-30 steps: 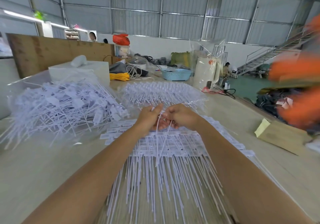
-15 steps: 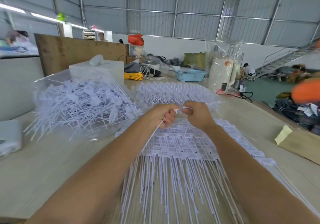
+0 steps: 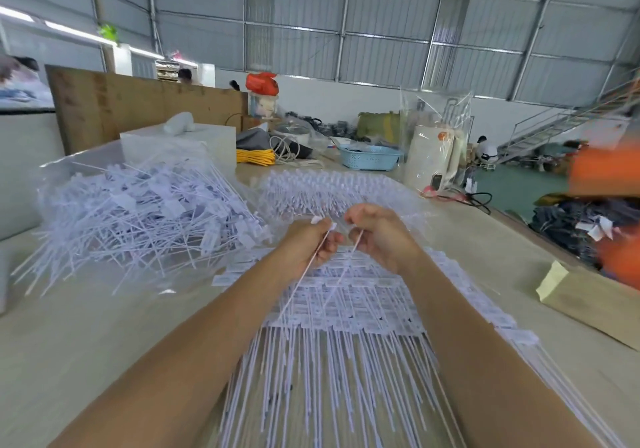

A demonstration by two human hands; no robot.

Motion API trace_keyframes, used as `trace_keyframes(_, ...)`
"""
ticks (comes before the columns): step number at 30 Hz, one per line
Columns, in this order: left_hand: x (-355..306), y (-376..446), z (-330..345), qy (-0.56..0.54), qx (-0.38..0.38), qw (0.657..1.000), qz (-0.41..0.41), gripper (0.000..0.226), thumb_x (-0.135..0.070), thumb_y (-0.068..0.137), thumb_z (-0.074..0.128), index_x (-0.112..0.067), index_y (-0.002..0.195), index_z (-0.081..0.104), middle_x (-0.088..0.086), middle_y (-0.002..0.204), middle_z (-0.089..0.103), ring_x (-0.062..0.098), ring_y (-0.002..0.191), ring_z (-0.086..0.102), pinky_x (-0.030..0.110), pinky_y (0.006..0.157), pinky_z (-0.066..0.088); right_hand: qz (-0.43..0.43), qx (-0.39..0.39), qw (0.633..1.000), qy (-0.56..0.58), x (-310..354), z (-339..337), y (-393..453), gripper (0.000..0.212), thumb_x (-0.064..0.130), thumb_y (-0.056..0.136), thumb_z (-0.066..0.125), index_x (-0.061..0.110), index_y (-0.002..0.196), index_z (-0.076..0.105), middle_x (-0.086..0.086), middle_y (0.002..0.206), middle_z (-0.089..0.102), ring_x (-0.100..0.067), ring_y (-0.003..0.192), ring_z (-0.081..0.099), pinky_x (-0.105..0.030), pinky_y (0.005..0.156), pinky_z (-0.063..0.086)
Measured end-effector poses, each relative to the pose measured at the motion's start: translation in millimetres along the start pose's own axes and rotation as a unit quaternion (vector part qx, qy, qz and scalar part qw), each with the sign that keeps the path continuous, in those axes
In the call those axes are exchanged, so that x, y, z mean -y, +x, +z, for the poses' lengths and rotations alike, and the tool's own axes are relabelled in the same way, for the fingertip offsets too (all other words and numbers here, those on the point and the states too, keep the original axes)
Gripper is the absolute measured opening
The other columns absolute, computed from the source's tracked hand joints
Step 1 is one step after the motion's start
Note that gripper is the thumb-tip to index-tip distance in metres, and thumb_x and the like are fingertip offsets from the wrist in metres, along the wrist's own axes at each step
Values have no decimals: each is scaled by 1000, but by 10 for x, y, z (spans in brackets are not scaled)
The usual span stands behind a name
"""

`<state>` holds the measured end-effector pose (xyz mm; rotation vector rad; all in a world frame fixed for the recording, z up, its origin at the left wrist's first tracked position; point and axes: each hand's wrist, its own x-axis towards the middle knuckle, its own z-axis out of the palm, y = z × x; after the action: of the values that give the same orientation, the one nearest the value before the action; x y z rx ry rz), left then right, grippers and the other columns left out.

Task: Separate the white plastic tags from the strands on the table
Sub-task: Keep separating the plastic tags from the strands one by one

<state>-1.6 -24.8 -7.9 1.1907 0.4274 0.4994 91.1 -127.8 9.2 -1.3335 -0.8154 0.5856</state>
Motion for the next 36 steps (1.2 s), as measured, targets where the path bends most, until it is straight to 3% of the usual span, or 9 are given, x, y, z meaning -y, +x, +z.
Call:
trace_keyframes(2, -13, -22, -6, 41, -5, 999, 12, 18, -18, 100, 46, -5, 91, 55, 9, 61, 66, 10, 38, 49, 14, 36, 33, -9, -10, 997, -81, -88, 100, -4, 19, 11, 93, 55, 14, 76, 64, 4, 62, 59, -9, 53, 49, -22, 51, 37)
trace_keyframes(5, 1, -46, 1, 78, 10, 997, 2, 35, -38, 101, 39, -9, 100, 60, 17, 85, 68, 17, 57, 60, 21, 50, 45, -22, -34, 997, -63, -106, 169, 12, 17, 12, 90, 59, 14, 76, 67, 4, 65, 65, -12, 60, 59, -21, 56, 47)
trace_keyframes(10, -29, -74, 26, 36, 105, 994, -16, 61, -66, 83, 44, -10, 96, 64, 14, 76, 66, 21, 63, 64, 29, 59, 55, -45, -32, 997, -57, -87, 203, -10, 24, 12, 88, 61, 21, 68, 72, 4, 66, 69, -11, 58, 64, -21, 52, 47)
trace_keyframes(15, -41, -86, 41, 64, 128, 989, 33, 40, -49, 87, 55, -10, 95, 56, 4, 65, 45, 5, 41, 34, 15, 36, 25, -13, -30, 998, -48, -84, 211, 6, 15, 15, 84, 65, 24, 80, 76, 0, 62, 62, -11, 54, 51, -31, 67, 44)
trace_keyframes(20, -232, -97, -11, 77, 43, 994, 65, 17, -19, 87, 67, -12, 75, 57, -9, 43, 41, 2, 33, 26, 14, 31, 20, -34, -69, 995, -64, -42, 160, 38, 16, 30, 96, 51, 23, 92, 65, 1, 82, 63, -11, 63, 57, -20, 56, 45)
trace_keyframes(24, -450, -57, -173, 37, -32, 998, 50, 14, -9, 87, 64, -11, 77, 54, -9, 38, 29, 4, 29, 20, 15, 29, 16, -17, 115, 930, -349, -122, 71, -25, 12, 19, 82, 72, 8, 80, 68, 0, 73, 62, -4, 58, 57, -14, 55, 46)
trace_keyframes(26, -500, -49, -252, 26, -46, 998, 26, 20, -8, 91, 58, -13, 75, 48, -9, 35, 25, 3, 26, 17, 15, 28, 14, 5, 201, 895, -399, -147, 118, -60, 18, 20, 75, 78, 7, 83, 69, 4, 69, 65, -2, 59, 57, -14, 59, 45)
trace_keyframes(32, -531, -75, -406, 31, -31, 999, -21, 34, -8, 96, 49, -17, 66, 34, -9, 33, 26, 3, 24, 17, 14, 26, 13, 27, 265, 822, -504, 8, 261, -96, 24, 34, 71, 81, 21, 79, 62, 17, 67, 53, 6, 58, 50, -9, 56, 36)
trace_keyframes(36, -615, -135, -481, -52, 60, 996, -44, 21, -19, 98, 44, -12, 78, 46, -8, 38, 35, 2, 23, 22, 11, 24, 15, 14, 222, 857, -465, 116, 293, -173, 17, 21, 78, 76, 15, 79, 60, 5, 73, 54, -6, 62, 50, -16, 57, 39)
